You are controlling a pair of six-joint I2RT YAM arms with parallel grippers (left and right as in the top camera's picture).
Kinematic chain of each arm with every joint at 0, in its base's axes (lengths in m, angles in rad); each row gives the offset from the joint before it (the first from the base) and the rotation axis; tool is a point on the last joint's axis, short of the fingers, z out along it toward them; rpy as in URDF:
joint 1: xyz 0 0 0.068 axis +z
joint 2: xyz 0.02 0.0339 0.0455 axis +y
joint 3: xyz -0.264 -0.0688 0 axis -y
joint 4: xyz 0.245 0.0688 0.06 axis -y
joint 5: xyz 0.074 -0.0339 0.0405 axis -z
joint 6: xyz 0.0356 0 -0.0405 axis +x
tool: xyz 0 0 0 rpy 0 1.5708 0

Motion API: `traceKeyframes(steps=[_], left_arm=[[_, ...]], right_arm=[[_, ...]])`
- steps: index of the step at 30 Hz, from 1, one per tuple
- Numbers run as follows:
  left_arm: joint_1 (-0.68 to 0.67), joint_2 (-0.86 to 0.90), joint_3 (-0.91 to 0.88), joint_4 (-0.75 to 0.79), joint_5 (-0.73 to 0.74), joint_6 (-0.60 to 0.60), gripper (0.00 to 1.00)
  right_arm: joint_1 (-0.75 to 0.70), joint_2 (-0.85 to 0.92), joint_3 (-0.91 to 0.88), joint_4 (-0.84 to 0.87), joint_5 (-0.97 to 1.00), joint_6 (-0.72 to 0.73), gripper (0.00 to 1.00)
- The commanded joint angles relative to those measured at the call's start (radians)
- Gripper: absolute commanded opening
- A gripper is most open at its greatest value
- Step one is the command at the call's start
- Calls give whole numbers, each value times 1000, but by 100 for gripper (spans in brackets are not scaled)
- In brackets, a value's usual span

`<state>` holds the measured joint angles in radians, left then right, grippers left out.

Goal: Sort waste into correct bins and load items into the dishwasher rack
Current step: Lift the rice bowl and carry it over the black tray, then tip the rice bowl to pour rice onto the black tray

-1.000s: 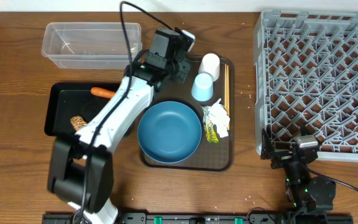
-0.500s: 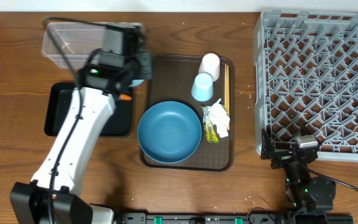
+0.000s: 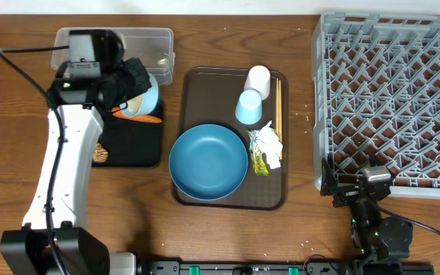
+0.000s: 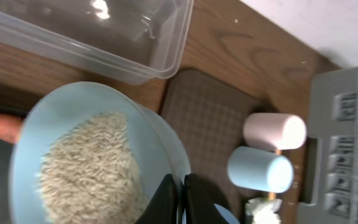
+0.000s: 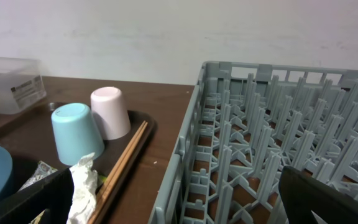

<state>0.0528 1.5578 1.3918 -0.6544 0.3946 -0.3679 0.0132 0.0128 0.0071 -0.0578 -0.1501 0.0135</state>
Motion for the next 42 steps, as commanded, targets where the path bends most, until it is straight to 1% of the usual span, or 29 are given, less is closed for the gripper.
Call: traceKeyframes(steps=[1,5,8,11,13,16,24,32,36,42], left_arm=[[41,-8,-47,-7,87,-39,6],[78,-8,-87,-7,93,-39,6],[111,-8,-114,-1,128,-38,6],[153,-8,-138,27,206,-38,6],[187,-8,-155,53,285,-39,6],[245,-8,-187,87,381,-63,6],[380,-8,-248,99,516,-69,6],[507,-8,-341,223,668,-83,6],[536,-8,-373,232,679,-83,6],[536,-8,-377,250,709,-82,6]], right_arm=[[-15,-2,-2,-3,-5,-11,99],[-15,-2,-2,-3,-5,-11,99],[-15,-1,-2,-3,-5,-11,99],[-15,-2,-2,-3,-5,-11,99],[-15,-2,-2,-3,-5,-11,99],[-15,-2,-2,-3,-5,-11,99],[-15,-2,-2,-3,-5,-11,99],[-15,-2,-2,-3,-5,-11,99],[-15,-1,-2,-3,-5,-11,99],[-15,-2,-2,-3,-5,-11,99]])
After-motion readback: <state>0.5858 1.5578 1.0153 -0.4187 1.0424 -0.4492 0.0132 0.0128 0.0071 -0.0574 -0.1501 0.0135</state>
